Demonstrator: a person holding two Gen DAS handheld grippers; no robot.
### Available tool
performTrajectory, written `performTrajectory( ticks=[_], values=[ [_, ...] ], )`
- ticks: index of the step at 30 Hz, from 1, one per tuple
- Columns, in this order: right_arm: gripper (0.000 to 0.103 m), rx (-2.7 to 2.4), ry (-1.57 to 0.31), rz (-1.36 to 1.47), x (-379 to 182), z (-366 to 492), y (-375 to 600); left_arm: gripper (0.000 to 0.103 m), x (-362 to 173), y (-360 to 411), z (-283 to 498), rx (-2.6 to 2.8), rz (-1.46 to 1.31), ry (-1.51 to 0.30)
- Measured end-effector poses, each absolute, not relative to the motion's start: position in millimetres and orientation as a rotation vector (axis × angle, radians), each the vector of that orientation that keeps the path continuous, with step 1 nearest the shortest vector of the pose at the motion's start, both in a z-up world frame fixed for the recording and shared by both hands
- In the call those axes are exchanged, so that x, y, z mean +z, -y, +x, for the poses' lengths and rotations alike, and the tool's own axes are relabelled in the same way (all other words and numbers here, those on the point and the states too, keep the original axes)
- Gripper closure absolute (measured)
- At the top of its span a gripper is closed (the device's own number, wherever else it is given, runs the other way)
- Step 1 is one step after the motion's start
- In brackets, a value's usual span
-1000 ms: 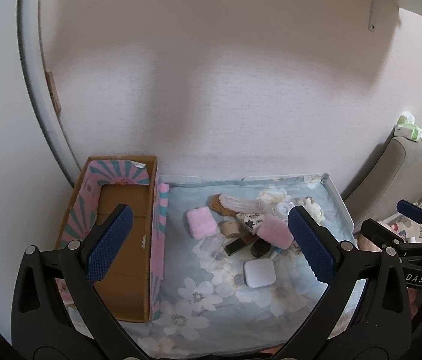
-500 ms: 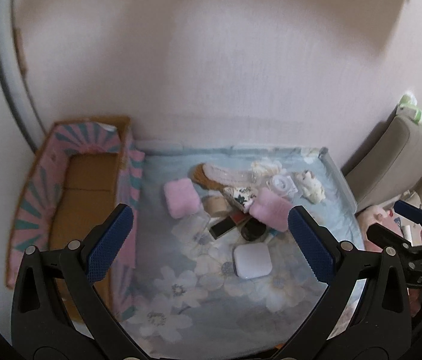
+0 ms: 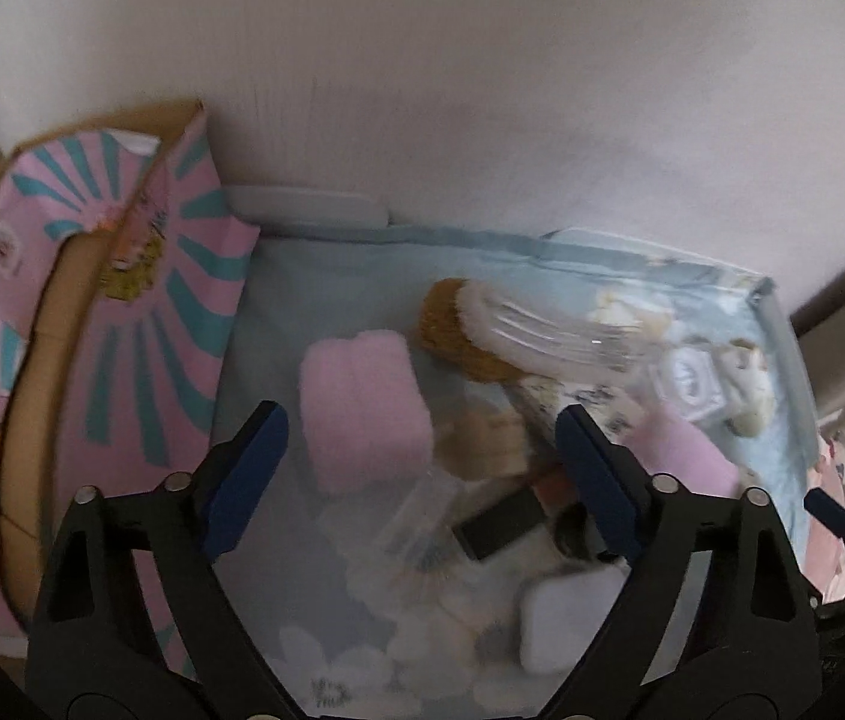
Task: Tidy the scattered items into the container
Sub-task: 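Grasp the pink fuzzy sock with the left tool while the right tool grasps the white rolled sock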
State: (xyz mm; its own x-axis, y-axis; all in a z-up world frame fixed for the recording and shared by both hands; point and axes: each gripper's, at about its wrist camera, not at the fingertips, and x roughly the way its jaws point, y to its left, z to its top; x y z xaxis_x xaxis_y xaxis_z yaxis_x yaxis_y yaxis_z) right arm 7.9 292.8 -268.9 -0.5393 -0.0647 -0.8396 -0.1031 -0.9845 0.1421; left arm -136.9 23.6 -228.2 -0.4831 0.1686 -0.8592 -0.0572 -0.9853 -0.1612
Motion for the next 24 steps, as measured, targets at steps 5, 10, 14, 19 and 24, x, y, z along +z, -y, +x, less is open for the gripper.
performTrajectory(
  ticks=[5, 10, 14, 19, 24],
  values=[
    [0.0, 2.699, -0.298, -1.545, -286, -5, -297, 0.015, -250, -16, -150, 2.555, -1.589, 0.238],
    [0.001, 2.682, -0.315, -1.55, -294, -15, -304, 0.03, -268, -6, -158, 2.495, -1.648, 0.359],
    [0.026, 2.698, -0.316, -1.567, -297, -21, -305, 0.052, -275, 2, -161, 2.467, -1.66, 0.434],
    [0.049, 2.698, -0.315, -1.588, -299, -24, -302, 0.062, -280, 5, -158, 2.456, -1.691, 0.416],
    [0.065, 2.707, -0.282, -1.553, -286, -16, -299, 0.063, -272, 3, -148, 2.461, -1.663, 0.416]
  ],
)
